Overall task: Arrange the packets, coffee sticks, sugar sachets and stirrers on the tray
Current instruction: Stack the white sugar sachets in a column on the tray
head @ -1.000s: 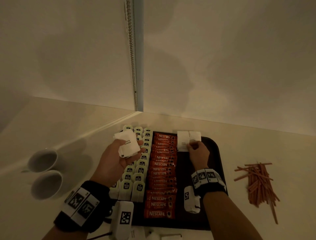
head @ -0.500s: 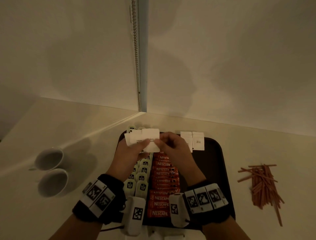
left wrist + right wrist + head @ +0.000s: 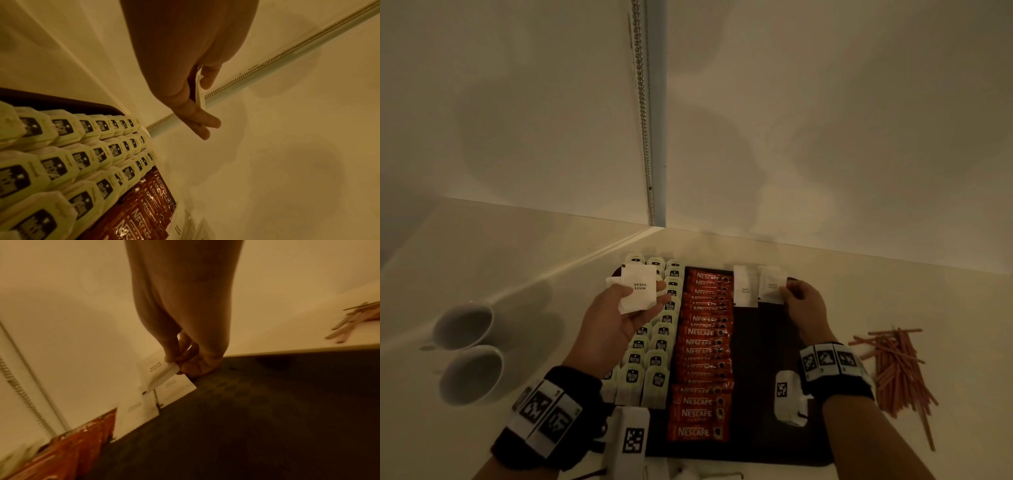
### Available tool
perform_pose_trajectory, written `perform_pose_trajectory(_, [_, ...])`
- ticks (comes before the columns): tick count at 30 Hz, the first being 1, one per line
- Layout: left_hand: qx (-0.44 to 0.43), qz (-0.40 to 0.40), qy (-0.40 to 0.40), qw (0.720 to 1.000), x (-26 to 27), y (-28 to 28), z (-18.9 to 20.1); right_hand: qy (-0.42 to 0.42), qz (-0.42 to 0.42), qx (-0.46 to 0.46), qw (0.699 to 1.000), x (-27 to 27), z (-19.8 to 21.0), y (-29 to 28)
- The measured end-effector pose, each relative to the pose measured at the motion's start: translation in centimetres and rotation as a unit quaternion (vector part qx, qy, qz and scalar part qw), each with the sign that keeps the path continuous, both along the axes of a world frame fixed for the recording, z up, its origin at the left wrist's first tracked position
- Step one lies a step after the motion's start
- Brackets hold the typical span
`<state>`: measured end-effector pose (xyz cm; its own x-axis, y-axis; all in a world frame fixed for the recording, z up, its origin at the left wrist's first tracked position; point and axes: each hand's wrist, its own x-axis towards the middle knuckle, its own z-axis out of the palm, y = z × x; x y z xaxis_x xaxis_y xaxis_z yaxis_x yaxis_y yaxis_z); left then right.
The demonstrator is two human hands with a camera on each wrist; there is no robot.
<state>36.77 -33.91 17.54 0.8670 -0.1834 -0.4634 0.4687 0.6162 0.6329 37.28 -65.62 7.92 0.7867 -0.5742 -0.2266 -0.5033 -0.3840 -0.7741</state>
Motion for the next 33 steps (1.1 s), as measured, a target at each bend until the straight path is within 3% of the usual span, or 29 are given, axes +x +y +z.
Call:
perform_pose_trajectory(6, [-0.005,-0.002,0.002,1.000,0.0,0.0,0.0,0.049,0.026,-0.062,0.997,0.0,-1.0,-0.3])
perform_pose_trajectory(15, [-0.009,0.002,0.012,1.000,0.0,-0.1,0.0,0.035,-0.038,-0.061,0.997,0.4,-1.4,0.5])
perform_pose_trajectory(22, [0.048,-0.004,-0.006,0.999,-0.2,-0.7,0.4,0.000,-0.050,-0.065,0.997,0.2,0.0,1.6])
perform_pose_trajectory(24, [0.072,-0.008,-0.023,0.997,-0.3,-1.0,0.6,-0.041,-0.011,-0.026,0.999,0.2,2.5,3.5])
perform_pose_trajectory(26, [0.102,-0.016,-0.034,0.994,-0.4,-1.4,0.7,-0.073,0.097,0.058,0.991,-0.1,5.7,6.4])
perform_pose_trajectory(30, [0.174,-0.057,-0.088,0.979,-0.7,-2.2,0.9,-0.102,0.258,0.234,0.932,-1.1,10.3,11.2])
perform_pose_trajectory(33, [0.244,-0.059,-0.134,0.959,-0.8,-2.2,1.0,-0.103,0.317,0.225,0.916,-1.2,11.4,12.3])
